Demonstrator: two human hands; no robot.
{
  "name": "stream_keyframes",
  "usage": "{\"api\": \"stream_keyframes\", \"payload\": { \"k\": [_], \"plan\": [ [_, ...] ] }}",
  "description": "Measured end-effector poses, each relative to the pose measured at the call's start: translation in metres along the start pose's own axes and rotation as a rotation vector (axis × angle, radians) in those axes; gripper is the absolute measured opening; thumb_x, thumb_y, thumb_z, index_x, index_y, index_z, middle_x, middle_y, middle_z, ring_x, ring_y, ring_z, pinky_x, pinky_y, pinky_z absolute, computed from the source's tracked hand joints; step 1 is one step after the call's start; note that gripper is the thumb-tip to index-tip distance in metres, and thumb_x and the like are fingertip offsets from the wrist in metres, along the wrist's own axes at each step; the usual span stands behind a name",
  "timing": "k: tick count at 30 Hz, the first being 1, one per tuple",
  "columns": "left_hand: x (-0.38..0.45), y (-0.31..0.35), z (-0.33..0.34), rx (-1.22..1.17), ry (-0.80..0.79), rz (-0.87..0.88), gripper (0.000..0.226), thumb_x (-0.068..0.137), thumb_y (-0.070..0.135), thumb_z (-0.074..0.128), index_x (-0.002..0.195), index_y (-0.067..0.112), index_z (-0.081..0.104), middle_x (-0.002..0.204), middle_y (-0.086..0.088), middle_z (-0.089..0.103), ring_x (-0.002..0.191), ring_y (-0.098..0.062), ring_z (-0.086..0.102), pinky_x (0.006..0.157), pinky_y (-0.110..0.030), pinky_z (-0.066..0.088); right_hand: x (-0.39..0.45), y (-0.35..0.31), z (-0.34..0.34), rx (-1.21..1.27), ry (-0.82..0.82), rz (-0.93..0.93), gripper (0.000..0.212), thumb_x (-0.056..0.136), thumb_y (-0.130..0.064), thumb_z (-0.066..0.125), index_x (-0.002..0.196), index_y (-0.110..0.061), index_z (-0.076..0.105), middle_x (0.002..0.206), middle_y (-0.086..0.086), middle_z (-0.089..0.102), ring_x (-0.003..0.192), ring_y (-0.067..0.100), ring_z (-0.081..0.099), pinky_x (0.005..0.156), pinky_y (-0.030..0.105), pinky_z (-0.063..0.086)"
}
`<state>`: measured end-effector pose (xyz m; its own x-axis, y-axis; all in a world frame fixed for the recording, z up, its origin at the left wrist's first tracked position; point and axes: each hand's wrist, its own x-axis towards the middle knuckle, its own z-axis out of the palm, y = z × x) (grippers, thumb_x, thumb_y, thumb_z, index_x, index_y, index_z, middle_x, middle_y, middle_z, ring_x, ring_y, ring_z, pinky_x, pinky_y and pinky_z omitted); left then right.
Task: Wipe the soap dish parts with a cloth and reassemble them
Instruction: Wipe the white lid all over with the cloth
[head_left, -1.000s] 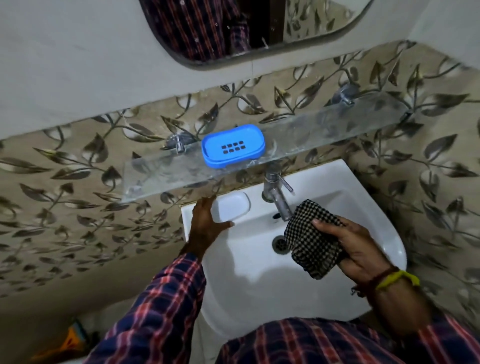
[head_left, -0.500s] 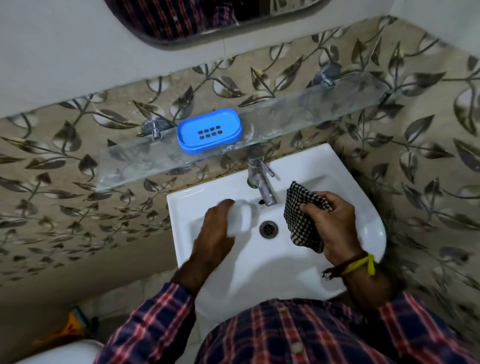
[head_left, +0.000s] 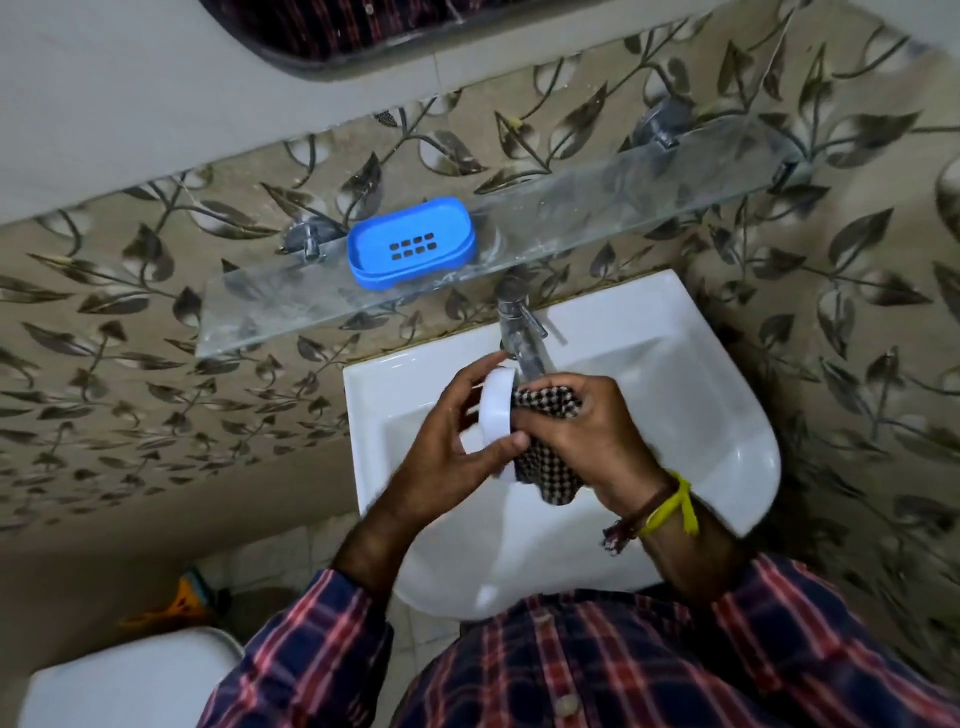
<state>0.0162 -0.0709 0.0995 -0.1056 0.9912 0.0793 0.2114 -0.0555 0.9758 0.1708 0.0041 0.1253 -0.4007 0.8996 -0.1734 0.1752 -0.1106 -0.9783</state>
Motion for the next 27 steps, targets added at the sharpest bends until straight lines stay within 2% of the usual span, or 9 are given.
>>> {"api": "stream_keyframes", "payload": {
  "k": [2, 4, 6, 8, 10, 15, 19, 23, 27],
  "plan": [
    [-0.003, 0.002, 0.015, -0.168, 0.021, -0.029, 0.055, 0.101, 0.026, 0.059, 0.152, 0.029, 0.037, 0.139, 0.001, 0.060, 0.129, -0.019, 0.058, 0.104, -0.029, 0.048, -0.001, -0.002, 0.002, 0.307, -0.010, 0.170, 0.009, 0.080, -0.005, 0.078, 0.089, -0.006, 0.075, 0.082, 0.009, 0.075, 0.074, 0.017, 0.070, 0.071, 0.033, 0.059],
    [-0.005, 0.003, 0.028, -0.245, 0.075, -0.051, 0.049, 0.104, 0.042, 0.043, 0.151, 0.030, 0.036, 0.129, -0.001, 0.065, 0.121, -0.020, 0.062, 0.100, -0.031, 0.050, -0.001, -0.006, 0.001, 0.476, -0.108, 0.285, 0.009, 0.085, -0.002, 0.071, 0.093, 0.000, 0.073, 0.081, 0.011, 0.074, 0.075, 0.020, 0.071, 0.070, 0.032, 0.058],
    [-0.006, 0.005, 0.038, -0.331, 0.122, -0.060, 0.049, 0.104, 0.050, 0.036, 0.146, 0.026, 0.040, 0.122, -0.001, 0.068, 0.116, -0.020, 0.064, 0.095, -0.032, 0.052, -0.002, -0.010, 0.000, 0.588, -0.219, 0.371, 0.006, 0.087, -0.001, 0.067, 0.087, -0.004, 0.073, 0.074, 0.006, 0.072, 0.070, 0.017, 0.070, 0.064, 0.028, 0.058],
    [-0.007, 0.005, 0.041, -0.404, 0.146, -0.072, 0.050, 0.104, 0.052, 0.034, 0.143, 0.021, 0.043, 0.118, 0.000, 0.069, 0.112, -0.020, 0.065, 0.092, -0.032, 0.053, -0.005, -0.012, 0.002, 0.664, -0.259, 0.427, 0.013, 0.088, 0.000, 0.065, 0.080, -0.009, 0.070, 0.066, 0.001, 0.069, 0.064, 0.013, 0.069, 0.057, 0.024, 0.055],
    [-0.007, 0.005, 0.038, -0.441, 0.157, -0.079, 0.052, 0.105, 0.053, 0.035, 0.142, 0.018, 0.043, 0.115, 0.000, 0.069, 0.107, -0.017, 0.067, 0.088, -0.030, 0.055, -0.009, -0.013, 0.006, 0.632, -0.282, 0.398, 0.011, 0.090, 0.000, 0.064, 0.084, -0.009, 0.068, 0.068, 0.001, 0.067, 0.066, 0.013, 0.067, 0.059, 0.025, 0.055],
    [0.001, 0.008, 0.027, -0.577, 0.106, -0.015, 0.047, 0.110, 0.045, 0.029, 0.144, 0.013, 0.037, 0.112, -0.004, 0.070, 0.101, -0.022, 0.070, 0.080, -0.034, 0.058, -0.008, -0.019, 0.009, 0.322, -0.284, 0.129, 0.011, 0.089, -0.002, 0.067, 0.089, -0.012, 0.074, 0.077, 0.001, 0.074, 0.076, 0.012, 0.069, 0.068, 0.023, 0.056],
    [0.002, 0.009, 0.037, -0.585, 0.174, -0.077, 0.045, 0.108, 0.045, 0.034, 0.140, 0.015, 0.044, 0.125, -0.013, 0.066, 0.114, -0.027, 0.065, 0.089, -0.037, 0.056, 0.000, -0.029, 0.010, 0.393, -0.213, 0.189, 0.013, 0.089, 0.000, 0.065, 0.081, -0.008, 0.071, 0.069, 0.003, 0.071, 0.066, 0.014, 0.068, 0.060, 0.025, 0.053],
    [0.010, 0.014, 0.022, -0.524, 0.191, -0.078, 0.043, 0.107, 0.044, 0.031, 0.136, 0.016, 0.046, 0.104, -0.003, 0.073, 0.095, -0.019, 0.070, 0.079, -0.032, 0.057, -0.003, -0.032, 0.016, 0.275, -0.265, 0.144, 0.007, 0.091, 0.000, 0.063, 0.086, -0.001, 0.068, 0.074, 0.008, 0.068, 0.071, 0.017, 0.065, 0.065, 0.028, 0.053],
    [0.007, 0.015, 0.030, -0.559, 0.172, -0.098, 0.040, 0.109, 0.033, 0.023, 0.137, 0.010, 0.041, 0.115, -0.010, 0.070, 0.105, -0.024, 0.068, 0.086, -0.037, 0.058, 0.003, -0.036, 0.013, 0.320, -0.218, 0.210, 0.006, 0.091, 0.001, 0.062, 0.089, 0.001, 0.067, 0.076, 0.013, 0.066, 0.070, 0.021, 0.066, 0.062, 0.028, 0.054]
  ]
}}
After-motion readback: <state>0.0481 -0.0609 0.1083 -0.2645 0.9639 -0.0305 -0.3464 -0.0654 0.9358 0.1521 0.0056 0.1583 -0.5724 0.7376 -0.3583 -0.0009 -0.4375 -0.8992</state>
